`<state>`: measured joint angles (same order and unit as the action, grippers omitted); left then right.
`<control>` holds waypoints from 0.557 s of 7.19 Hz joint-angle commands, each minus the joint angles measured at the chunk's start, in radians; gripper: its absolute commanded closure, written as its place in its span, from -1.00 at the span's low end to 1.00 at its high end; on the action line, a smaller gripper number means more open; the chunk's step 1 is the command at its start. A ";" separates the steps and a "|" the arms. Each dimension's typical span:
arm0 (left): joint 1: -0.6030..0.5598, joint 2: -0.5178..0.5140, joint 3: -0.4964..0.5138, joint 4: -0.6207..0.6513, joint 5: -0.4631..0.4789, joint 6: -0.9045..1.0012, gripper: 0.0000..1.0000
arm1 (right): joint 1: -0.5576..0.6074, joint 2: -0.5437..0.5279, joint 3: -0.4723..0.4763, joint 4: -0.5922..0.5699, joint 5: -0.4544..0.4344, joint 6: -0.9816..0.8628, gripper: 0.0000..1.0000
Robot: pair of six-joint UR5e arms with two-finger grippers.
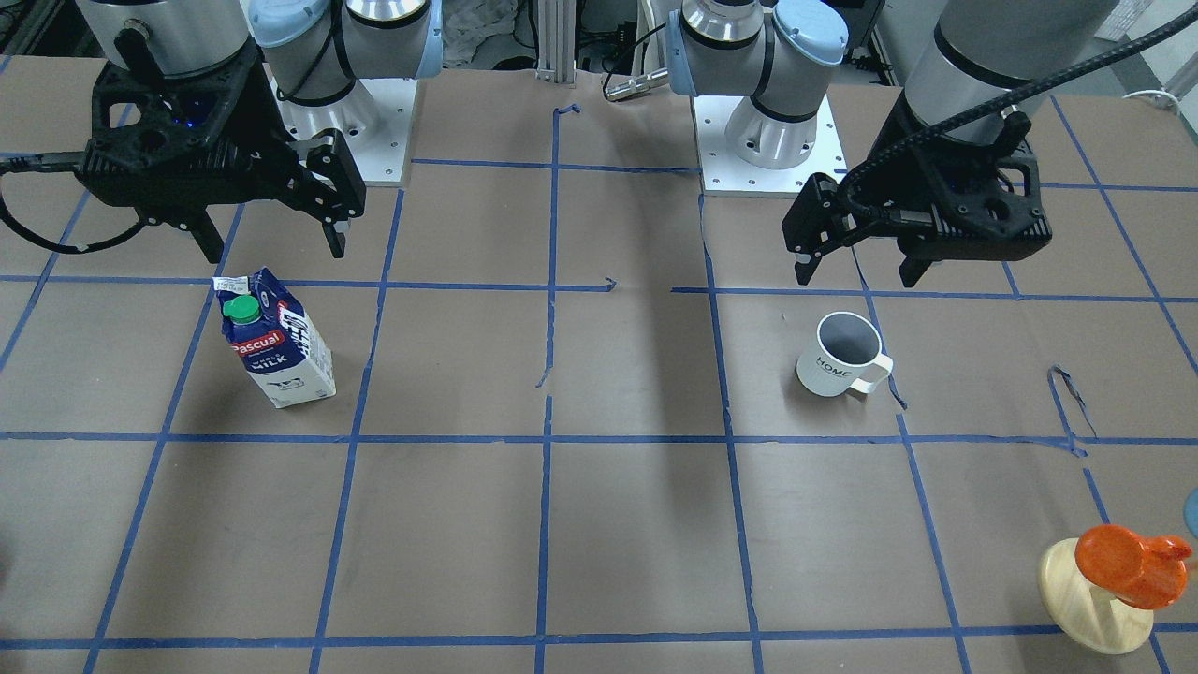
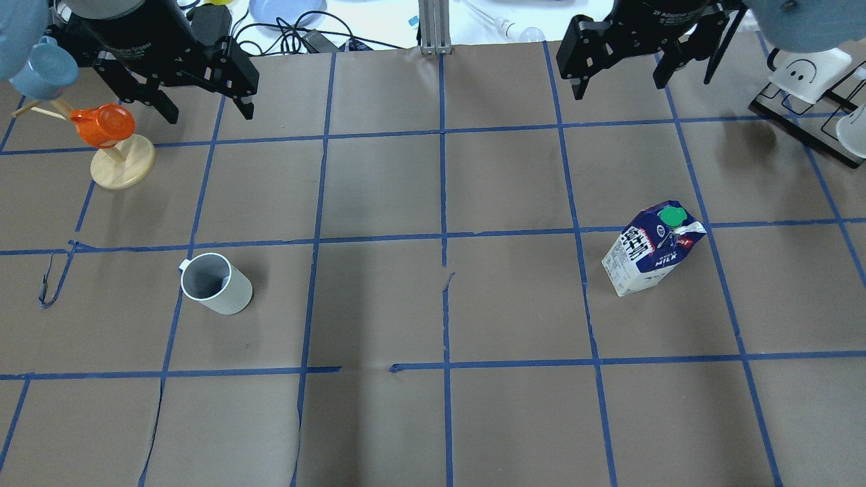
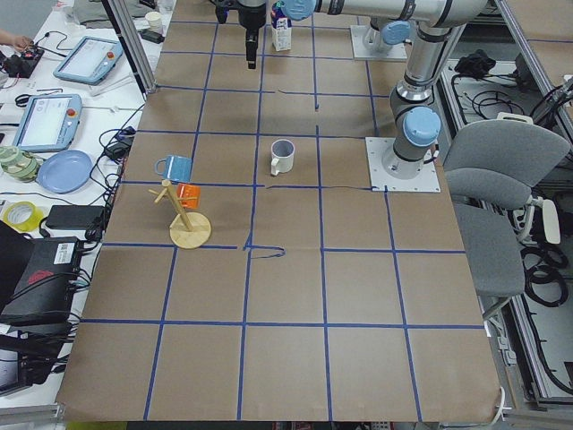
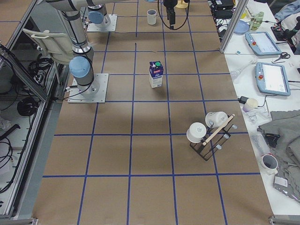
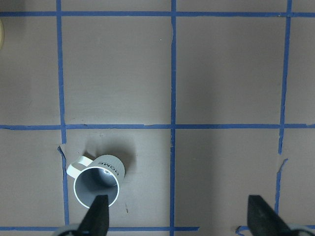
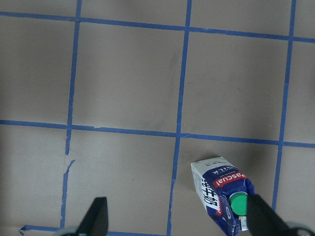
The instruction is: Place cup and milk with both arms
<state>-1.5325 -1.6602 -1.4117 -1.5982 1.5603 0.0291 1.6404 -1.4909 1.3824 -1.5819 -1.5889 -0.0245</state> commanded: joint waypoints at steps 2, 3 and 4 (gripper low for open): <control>0.000 0.000 -0.006 0.000 0.004 0.000 -1.00 | 0.001 0.000 0.001 0.002 -0.005 0.000 -1.00; 0.000 0.000 -0.006 -0.008 0.001 0.000 -1.00 | 0.001 0.000 0.003 0.000 -0.005 0.000 -1.00; 0.002 0.000 -0.006 -0.009 0.001 0.000 -1.00 | -0.002 0.001 0.003 0.000 -0.005 0.000 -1.00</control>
<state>-1.5322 -1.6598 -1.4173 -1.6040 1.5623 0.0291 1.6407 -1.4908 1.3845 -1.5812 -1.5932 -0.0246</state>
